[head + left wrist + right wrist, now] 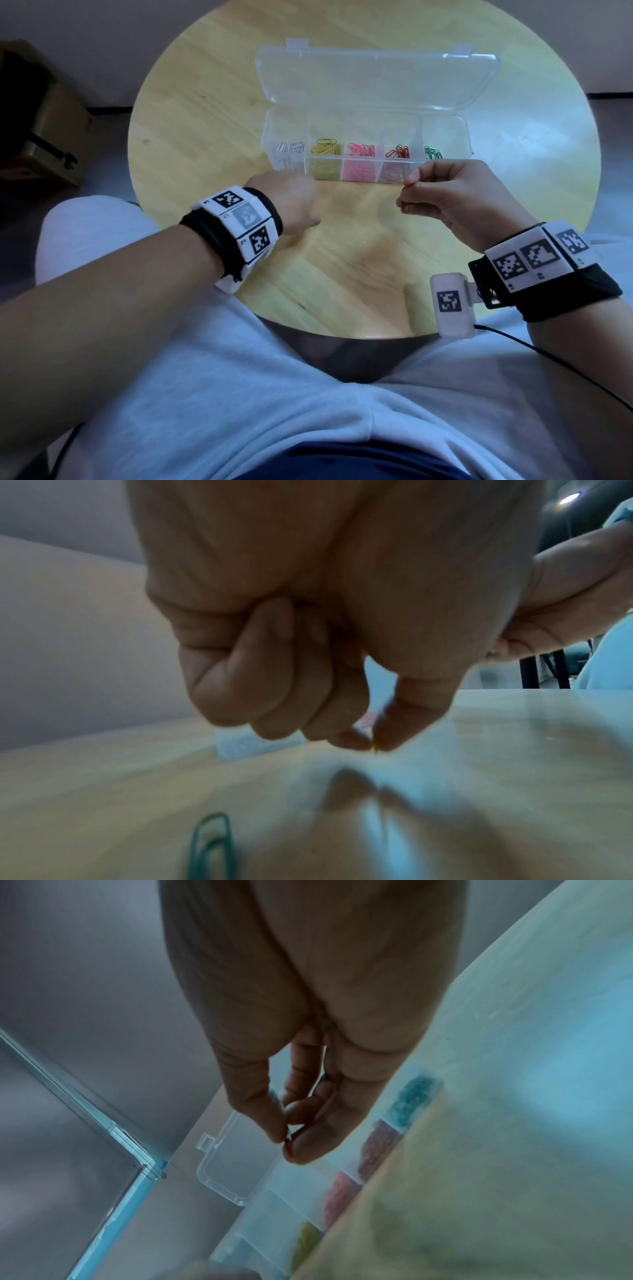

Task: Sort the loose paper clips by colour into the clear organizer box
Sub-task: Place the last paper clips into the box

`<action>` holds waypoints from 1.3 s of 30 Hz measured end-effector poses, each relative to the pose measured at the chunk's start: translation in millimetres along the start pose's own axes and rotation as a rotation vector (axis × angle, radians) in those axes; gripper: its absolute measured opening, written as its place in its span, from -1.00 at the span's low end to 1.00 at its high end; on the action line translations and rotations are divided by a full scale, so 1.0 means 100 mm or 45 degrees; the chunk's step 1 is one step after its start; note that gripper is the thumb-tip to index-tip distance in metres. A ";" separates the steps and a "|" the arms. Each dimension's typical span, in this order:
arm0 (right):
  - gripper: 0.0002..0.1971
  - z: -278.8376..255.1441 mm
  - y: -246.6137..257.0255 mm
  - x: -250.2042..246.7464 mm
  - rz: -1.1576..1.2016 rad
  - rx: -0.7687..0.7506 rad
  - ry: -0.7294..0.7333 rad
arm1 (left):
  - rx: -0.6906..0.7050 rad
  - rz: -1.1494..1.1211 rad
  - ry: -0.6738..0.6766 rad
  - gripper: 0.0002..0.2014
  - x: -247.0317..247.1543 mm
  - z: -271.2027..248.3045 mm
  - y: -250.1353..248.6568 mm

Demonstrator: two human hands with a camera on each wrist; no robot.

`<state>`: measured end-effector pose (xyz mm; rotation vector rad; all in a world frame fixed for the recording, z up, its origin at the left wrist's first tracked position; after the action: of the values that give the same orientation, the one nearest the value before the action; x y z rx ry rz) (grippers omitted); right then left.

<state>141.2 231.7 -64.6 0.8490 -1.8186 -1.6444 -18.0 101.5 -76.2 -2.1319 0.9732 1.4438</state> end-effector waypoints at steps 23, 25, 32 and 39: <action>-0.70 0.15 0.46 -0.07 -0.789 -0.541 -0.242 | -0.321 -1.661 0.215 -0.85 -0.90 0.26 -0.06; -0.72 0.04 0.43 -0.13 -0.691 -0.528 -0.270 | -0.336 -1.654 0.186 -0.86 -0.92 0.31 -0.09; -0.76 -0.12 0.45 -0.29 -0.555 -0.594 -0.362 | -0.281 -1.399 0.179 -0.56 -0.80 0.30 -0.11; -0.74 -0.10 0.42 -0.17 -0.515 -0.555 -0.218 | -0.169 -1.020 -0.239 -0.74 -1.14 -0.26 0.36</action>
<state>155.9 240.5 -21.2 0.9354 -1.3592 -2.3208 -53.9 97.3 41.0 -2.0504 -0.0757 1.2556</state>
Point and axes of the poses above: each hand's wrist, its own z-axis towards the middle knuckle, its own x-axis out of the palm, y = z × x, the point moved 7 cm from there along z, towards the middle knuckle, and after that the axes turned 12 degrees about -x, right-handed, at the moved point
